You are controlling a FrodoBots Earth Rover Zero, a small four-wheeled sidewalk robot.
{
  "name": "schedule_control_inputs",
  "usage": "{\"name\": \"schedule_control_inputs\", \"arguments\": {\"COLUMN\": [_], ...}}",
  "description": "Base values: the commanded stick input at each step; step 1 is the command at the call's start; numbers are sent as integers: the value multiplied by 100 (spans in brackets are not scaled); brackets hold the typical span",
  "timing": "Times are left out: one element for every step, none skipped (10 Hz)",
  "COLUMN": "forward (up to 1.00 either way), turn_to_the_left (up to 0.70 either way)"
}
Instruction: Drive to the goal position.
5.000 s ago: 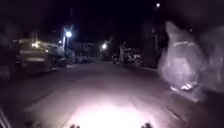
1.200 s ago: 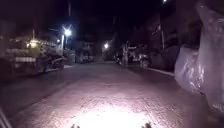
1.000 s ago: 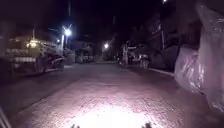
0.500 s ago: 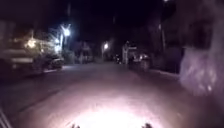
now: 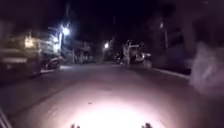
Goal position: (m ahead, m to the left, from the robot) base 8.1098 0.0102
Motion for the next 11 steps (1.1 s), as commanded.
{"name": "schedule_control_inputs", "arguments": {"forward": [85, 85, 85, 85, 85, 85, 85, 85, 85, 85, 85], "turn_to_the_left": [0, 0, 0, 0, -7, -16, -16, 0, 0, 0, 0]}}
